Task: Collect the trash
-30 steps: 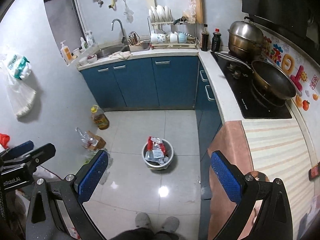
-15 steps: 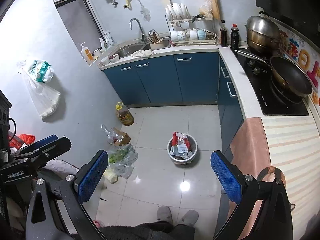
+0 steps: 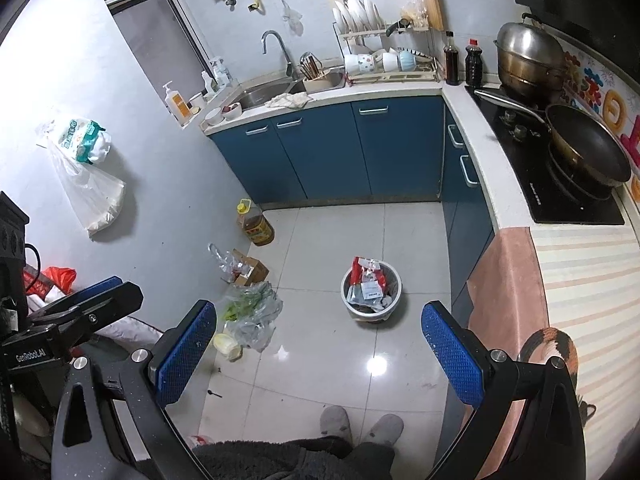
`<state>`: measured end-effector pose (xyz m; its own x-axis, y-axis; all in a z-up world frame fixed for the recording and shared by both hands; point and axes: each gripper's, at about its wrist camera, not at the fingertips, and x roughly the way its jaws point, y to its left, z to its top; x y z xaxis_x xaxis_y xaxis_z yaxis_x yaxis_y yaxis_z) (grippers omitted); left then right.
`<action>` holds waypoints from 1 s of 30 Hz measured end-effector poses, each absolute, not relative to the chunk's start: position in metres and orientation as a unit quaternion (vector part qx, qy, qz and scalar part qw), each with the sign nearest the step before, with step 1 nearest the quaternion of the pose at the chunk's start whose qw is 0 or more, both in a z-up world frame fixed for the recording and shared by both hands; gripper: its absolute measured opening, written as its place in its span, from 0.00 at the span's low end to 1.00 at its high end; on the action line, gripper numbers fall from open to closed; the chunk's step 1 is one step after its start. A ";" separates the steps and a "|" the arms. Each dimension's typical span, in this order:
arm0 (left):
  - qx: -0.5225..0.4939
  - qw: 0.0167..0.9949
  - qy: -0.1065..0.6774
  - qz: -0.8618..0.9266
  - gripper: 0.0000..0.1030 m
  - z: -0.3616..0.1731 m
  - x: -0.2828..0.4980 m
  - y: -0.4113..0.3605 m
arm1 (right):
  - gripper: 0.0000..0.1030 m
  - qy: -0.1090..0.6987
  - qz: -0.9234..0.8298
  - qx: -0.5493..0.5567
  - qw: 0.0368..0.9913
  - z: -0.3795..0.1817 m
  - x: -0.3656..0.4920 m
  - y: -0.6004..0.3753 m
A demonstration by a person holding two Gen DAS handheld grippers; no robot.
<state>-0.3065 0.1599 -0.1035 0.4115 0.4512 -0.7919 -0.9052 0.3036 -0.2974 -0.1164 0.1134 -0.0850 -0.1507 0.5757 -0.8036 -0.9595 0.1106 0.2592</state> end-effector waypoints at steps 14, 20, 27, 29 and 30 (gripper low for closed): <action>-0.393 0.741 0.321 0.440 1.00 -0.118 -0.297 0.162 | 1.00 0.442 0.614 -0.237 0.610 -0.100 -0.110 0.117; -0.395 0.740 0.325 0.437 1.00 -0.120 -0.295 0.163 | 1.00 0.442 0.612 -0.238 0.610 -0.103 -0.109 0.117; -0.394 0.740 0.325 0.438 1.00 -0.120 -0.293 0.163 | 1.00 0.442 0.611 -0.239 0.612 -0.104 -0.108 0.117; -0.394 0.739 0.326 0.439 1.00 -0.120 -0.292 0.162 | 1.00 0.441 0.611 -0.240 0.612 -0.105 -0.108 0.117; -0.392 0.739 0.328 0.438 1.00 -0.121 -0.292 0.162 | 1.00 0.442 0.610 -0.240 0.612 -0.105 -0.108 0.117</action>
<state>-0.2924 0.1621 -0.1206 0.4008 0.3901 -0.8289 -0.9051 0.3085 -0.2925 -0.1079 0.1167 -0.1046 -0.1353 0.5351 -0.8339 -0.9591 0.1405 0.2457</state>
